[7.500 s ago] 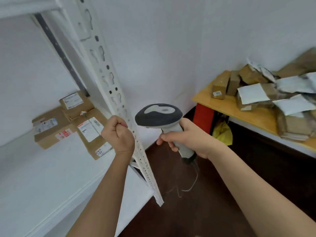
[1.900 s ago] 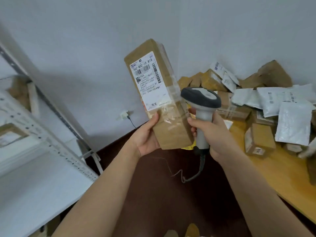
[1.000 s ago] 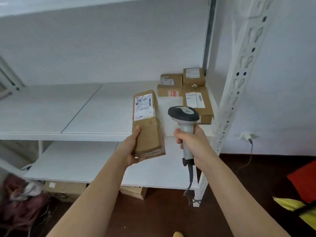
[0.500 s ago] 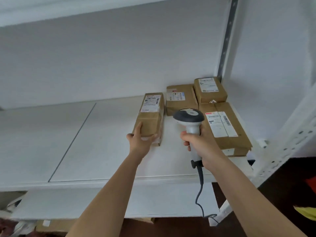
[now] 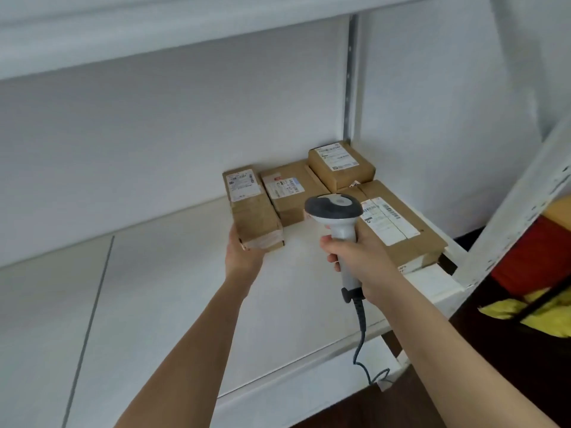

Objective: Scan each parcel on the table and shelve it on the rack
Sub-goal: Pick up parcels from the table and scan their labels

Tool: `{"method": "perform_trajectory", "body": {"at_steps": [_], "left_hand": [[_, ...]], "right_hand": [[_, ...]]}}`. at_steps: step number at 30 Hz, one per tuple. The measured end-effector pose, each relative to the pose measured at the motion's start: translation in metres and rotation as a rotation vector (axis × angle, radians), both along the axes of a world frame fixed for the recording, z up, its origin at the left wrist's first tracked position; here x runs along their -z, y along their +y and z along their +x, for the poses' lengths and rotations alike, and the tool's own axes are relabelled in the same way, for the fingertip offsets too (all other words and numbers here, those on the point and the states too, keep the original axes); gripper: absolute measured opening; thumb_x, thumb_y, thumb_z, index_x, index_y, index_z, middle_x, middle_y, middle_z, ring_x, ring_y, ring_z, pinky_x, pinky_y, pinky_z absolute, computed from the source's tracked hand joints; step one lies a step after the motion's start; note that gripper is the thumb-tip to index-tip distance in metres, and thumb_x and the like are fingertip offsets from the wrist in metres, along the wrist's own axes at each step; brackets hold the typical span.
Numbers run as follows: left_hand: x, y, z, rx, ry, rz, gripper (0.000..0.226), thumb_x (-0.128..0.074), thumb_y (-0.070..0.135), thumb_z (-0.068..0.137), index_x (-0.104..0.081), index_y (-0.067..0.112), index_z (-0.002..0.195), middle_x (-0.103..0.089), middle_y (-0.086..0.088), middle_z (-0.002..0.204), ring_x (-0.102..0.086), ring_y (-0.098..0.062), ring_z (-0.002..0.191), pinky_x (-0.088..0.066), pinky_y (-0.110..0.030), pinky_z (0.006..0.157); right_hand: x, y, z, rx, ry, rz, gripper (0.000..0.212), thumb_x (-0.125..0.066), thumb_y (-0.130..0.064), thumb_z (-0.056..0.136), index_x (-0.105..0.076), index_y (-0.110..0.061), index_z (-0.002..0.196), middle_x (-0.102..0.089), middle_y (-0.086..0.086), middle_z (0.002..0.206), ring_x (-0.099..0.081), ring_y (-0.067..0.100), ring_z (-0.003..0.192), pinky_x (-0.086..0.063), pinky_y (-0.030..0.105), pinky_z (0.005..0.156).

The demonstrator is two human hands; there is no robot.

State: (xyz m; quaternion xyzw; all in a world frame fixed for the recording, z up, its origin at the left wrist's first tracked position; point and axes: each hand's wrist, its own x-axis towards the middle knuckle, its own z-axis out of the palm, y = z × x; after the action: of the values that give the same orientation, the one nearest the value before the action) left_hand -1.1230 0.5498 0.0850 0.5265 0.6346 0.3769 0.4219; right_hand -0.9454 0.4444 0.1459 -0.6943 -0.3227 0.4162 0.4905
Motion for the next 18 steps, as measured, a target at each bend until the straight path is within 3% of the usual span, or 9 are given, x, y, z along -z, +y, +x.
{"method": "perform_trajectory", "body": {"at_steps": [2, 4, 7, 9, 11, 14, 18], "left_hand": [[-0.002, 0.001, 0.008, -0.179, 0.178, 0.018, 0.069, -0.054, 0.000, 0.084, -0.029, 0.010, 0.148, -0.032, -0.011, 0.146, -0.052, -0.033, 0.116, -0.049, -0.042, 0.093], [-0.009, -0.003, 0.022, -0.251, 0.185, 0.191, 0.053, -0.050, -0.007, 0.080, -0.041, 0.001, 0.131, -0.032, -0.016, 0.136, -0.051, -0.032, 0.100, -0.044, -0.035, 0.083], [-0.024, -0.018, 0.053, -0.116, 0.102, 0.445, 0.028, -0.048, -0.012, 0.078, -0.052, 0.005, 0.099, -0.049, -0.009, 0.110, -0.048, -0.016, 0.081, -0.041, -0.027, 0.072], [-0.032, -0.030, 0.078, 0.061, 0.020, 0.571, 0.023, -0.045, -0.012, 0.081, -0.058, 0.008, 0.084, -0.055, -0.004, 0.092, -0.049, -0.002, 0.078, -0.040, -0.012, 0.070], [-0.039, -0.045, 0.106, 0.205, -0.055, 0.664, 0.026, -0.040, -0.006, 0.084, -0.064, 0.004, 0.077, -0.057, -0.004, 0.084, -0.051, 0.006, 0.081, -0.037, -0.006, 0.070], [-0.044, -0.073, 0.152, 0.290, -0.145, 0.735, 0.030, -0.036, -0.001, 0.082, -0.064, 0.004, 0.073, -0.055, 0.001, 0.078, -0.051, 0.004, 0.078, -0.037, -0.008, 0.068], [-0.051, -0.117, 0.227, 0.366, -0.230, 0.790, 0.028, -0.039, -0.004, 0.082, -0.058, 0.009, 0.065, -0.055, -0.005, 0.072, -0.051, -0.003, 0.072, -0.037, -0.007, 0.066]], "right_hand": [[0.001, -0.010, 0.000, 0.029, 0.009, 0.025, 0.015, -0.073, -0.024, 0.085, -0.062, -0.026, 0.095, -0.067, -0.007, 0.070, -0.062, 0.008, 0.064, -0.056, 0.030, 0.071], [-0.003, -0.021, 0.002, 0.040, 0.050, 0.045, 0.020, -0.071, -0.019, 0.087, -0.061, -0.023, 0.103, -0.067, -0.002, 0.081, -0.061, 0.008, 0.067, -0.056, 0.028, 0.068], [-0.012, -0.041, 0.012, 0.067, 0.065, 0.067, 0.018, -0.069, -0.015, 0.089, -0.060, -0.019, 0.104, -0.064, 0.000, 0.080, -0.059, 0.011, 0.067, -0.053, 0.025, 0.063], [-0.016, -0.057, 0.023, 0.076, 0.051, 0.099, 0.016, -0.069, -0.014, 0.089, -0.061, -0.016, 0.102, -0.063, 0.002, 0.077, -0.057, 0.012, 0.065, -0.051, 0.026, 0.060], [-0.020, -0.076, 0.039, 0.082, 0.016, 0.127, 0.018, -0.070, -0.013, 0.087, -0.062, -0.013, 0.103, -0.064, 0.004, 0.076, -0.056, 0.014, 0.062, -0.048, 0.026, 0.059], [-0.026, -0.115, 0.070, 0.083, -0.005, 0.178, 0.018, -0.070, -0.010, 0.086, -0.064, -0.005, 0.102, -0.063, -0.001, 0.068, -0.054, 0.010, 0.055, -0.046, 0.022, 0.055], [-0.033, -0.178, 0.126, 0.111, -0.032, 0.210, 0.020, -0.070, -0.011, 0.088, -0.064, -0.001, 0.103, -0.061, -0.003, 0.066, -0.053, 0.007, 0.053, -0.047, 0.024, 0.058]]}}
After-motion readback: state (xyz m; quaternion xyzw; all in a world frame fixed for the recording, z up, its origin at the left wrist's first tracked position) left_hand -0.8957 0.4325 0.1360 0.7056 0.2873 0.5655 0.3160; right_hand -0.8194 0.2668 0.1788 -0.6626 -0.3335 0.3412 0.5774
